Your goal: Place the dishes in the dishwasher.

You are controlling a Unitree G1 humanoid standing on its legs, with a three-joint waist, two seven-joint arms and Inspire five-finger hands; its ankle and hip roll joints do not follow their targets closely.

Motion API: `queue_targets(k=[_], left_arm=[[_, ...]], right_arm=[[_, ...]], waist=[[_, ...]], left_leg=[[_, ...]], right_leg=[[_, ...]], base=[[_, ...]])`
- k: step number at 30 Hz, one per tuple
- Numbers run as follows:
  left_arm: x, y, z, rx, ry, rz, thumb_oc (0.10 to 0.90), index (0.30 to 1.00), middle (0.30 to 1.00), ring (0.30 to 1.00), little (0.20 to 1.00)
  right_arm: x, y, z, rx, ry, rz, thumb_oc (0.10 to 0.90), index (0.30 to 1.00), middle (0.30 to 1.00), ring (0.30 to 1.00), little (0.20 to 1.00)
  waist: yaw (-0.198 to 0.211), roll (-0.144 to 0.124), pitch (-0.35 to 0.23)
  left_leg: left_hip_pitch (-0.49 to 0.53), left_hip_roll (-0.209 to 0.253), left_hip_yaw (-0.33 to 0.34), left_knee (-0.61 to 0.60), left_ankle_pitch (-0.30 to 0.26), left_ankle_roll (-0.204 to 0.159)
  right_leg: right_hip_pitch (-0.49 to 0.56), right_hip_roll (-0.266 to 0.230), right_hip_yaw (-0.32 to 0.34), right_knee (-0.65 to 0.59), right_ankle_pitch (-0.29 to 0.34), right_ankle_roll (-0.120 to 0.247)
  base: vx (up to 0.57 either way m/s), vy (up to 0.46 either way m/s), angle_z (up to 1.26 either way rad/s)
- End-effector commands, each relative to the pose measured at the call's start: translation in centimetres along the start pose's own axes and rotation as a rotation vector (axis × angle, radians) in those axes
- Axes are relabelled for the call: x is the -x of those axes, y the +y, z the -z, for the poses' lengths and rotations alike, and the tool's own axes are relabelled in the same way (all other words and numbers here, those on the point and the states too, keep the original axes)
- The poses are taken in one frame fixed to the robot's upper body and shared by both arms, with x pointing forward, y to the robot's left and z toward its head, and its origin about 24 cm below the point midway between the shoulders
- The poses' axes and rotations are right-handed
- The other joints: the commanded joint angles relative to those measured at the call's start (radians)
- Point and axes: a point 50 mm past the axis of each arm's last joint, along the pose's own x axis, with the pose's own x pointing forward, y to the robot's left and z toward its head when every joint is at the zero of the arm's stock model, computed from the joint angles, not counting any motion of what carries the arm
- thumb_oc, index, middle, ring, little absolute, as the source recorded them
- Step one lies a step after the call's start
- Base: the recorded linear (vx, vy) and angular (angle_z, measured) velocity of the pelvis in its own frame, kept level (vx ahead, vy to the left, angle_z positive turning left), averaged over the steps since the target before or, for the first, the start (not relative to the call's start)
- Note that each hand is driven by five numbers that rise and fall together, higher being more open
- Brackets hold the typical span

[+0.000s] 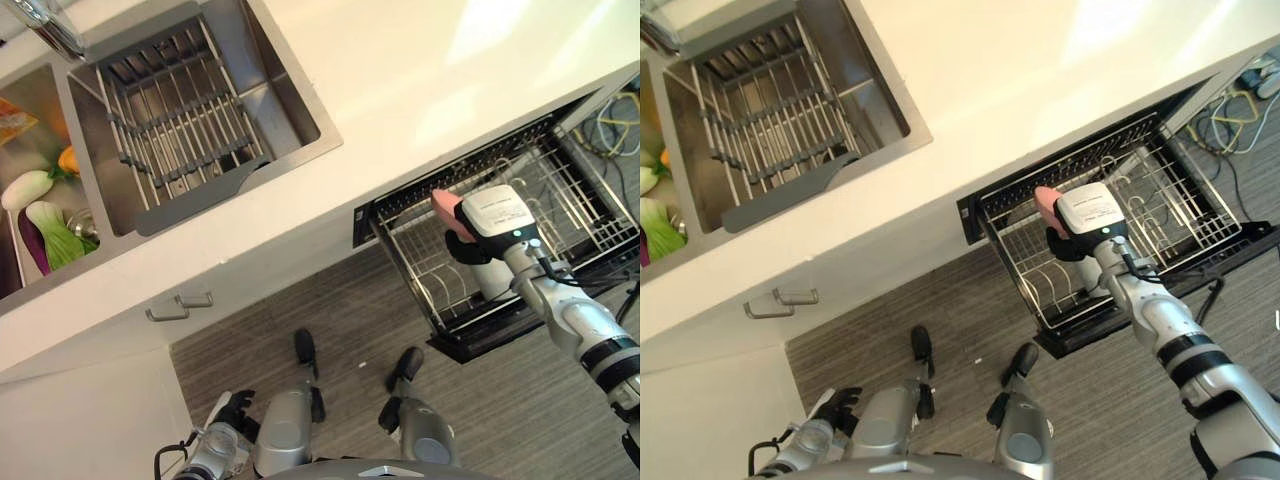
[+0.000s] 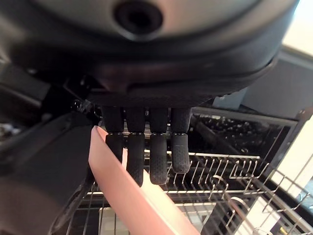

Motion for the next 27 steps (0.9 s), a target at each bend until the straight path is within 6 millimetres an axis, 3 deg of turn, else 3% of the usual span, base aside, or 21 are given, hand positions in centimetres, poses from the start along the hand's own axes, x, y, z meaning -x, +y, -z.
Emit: queue_targets(k=[1, 6, 7, 8, 13, 18, 23, 24, 27], left_arm=[[0.0, -0.2, 0.2, -0.01, 0.012, -0.009, 0.8, 0.9, 0.9, 0.9, 0.9], [-0.1, -0.1, -0.7, 0.008, -0.03, -0.017, 0.8, 0.9, 0.9, 0.9, 0.9], [-0.2, -0.1, -0.9, 0.009, -0.034, -0.015, 0.8, 0.9, 0.9, 0.9, 0.9], [-0.2, 0.0, -1.1, 0.013, -0.041, -0.017, 0.8, 0.9, 0.9, 0.9, 0.9], [-0.2, -0.1, -1.3, 0.013, -0.049, -0.011, 0.8, 0.9, 0.9, 0.9, 0.9], [-0.2, 0.2, -0.6, 0.018, -0.019, -0.016, 0.8, 0.9, 0.9, 0.9, 0.9], [-0.1, 0.7, 0.2, 0.026, 0.017, -0.025, 0.8, 0.9, 0.9, 0.9, 0.9], [-0.1, 0.6, 0.6, 0.026, 0.027, -0.019, 0.8, 0.9, 0.9, 0.9, 0.9], [0.1, 0.5, 1.1, 0.011, 0.04, -0.005, 0.8, 0.9, 0.9, 0.9, 0.9]], right_arm=[[-2.3, -4.5, -0.1, 0.077, -0.027, 0.218, 0.4, 0.3, 0.3, 0.3, 0.3], [-2.8, -2.4, -0.6, 0.152, -0.043, 0.133, 0.4, 0.3, 0.3, 0.3, 0.3], [-2.8, -2.0, -1.0, 0.158, -0.055, 0.114, 0.535, 0.502, 0.502, 0.502, 0.502], [-2.8, -1.6, -1.3, 0.166, -0.073, 0.093, 0.8, 0.9, 0.9, 0.9, 0.9], [-2.0, -0.1, -1.9, 0.169, -0.12, 0.015, 0.8, 0.9, 0.9, 0.9, 0.9], [-0.6, 0.1, -1.2, 0.145, -0.111, 0.008, 0.8, 0.9, 0.9, 0.9, 0.9], [0.8, -2.2, 1.0, 0.06, -0.029, 0.117, 0.8, 0.9, 0.9, 0.9, 0.9], [1.8, -2.9, 2.7, 0.027, 0.036, 0.162, 0.8, 0.9, 0.9, 0.9, 0.9], [3.3, -2.9, 4.1, -0.005, 0.104, 0.178, 0.8, 0.9, 0.9, 0.9, 0.9]], waist=[[0.005, -0.024, -0.059], [0.01, -0.015, -0.044], [0.01, -0.014, -0.043], [0.01, -0.013, -0.043], [0.002, -0.016, -0.047], [-0.017, -0.033, -0.068], [-0.041, -0.056, -0.111], [-0.056, -0.065, -0.136], [-0.061, -0.072, -0.163]], left_leg=[[0.003, 0.004, 0.024, 0.004, -0.055, -0.041], [-0.012, 0.001, 0.017, 0.004, -0.049, -0.044], [-0.014, 0.0, 0.016, 0.003, -0.049, -0.045], [-0.015, 0.0, 0.016, 0.003, -0.049, -0.045], [-0.009, -0.003, 0.014, 0.002, -0.054, -0.046], [0.015, -0.002, 0.021, 0.002, -0.066, -0.043], [0.056, 0.0, 0.033, 0.002, -0.086, -0.037], [0.082, -0.002, 0.04, 0.002, -0.098, -0.034], [0.114, -0.003, 0.045, 0.002, -0.113, -0.03]], right_leg=[[0.009, -0.064, 0.046, 0.019, -0.024, 0.109], [-0.008, -0.068, 0.05, 0.018, -0.018, 0.108], [-0.01, -0.068, 0.05, 0.018, -0.018, 0.108], [-0.01, -0.068, 0.05, 0.018, -0.018, 0.109], [-0.007, -0.072, 0.047, 0.019, -0.016, 0.109], [0.009, -0.072, 0.046, 0.02, -0.019, 0.108], [0.04, -0.069, 0.043, 0.021, -0.024, 0.109], [0.061, -0.063, 0.042, 0.021, -0.03, 0.108], [0.09, -0.058, 0.039, 0.021, -0.041, 0.108]], base=[[-0.03, -0.003, 0.06], [-0.03, 0.0, 0.06], [0.0, 0.0, 0.0], [0.0, 0.0, 0.0], [0.0, 0.0, 0.0], [0.0, 0.0, 0.0], [0.05, -0.02, -0.03], [0.09, -0.027, -0.1], [0.12, -0.028, -0.16]])
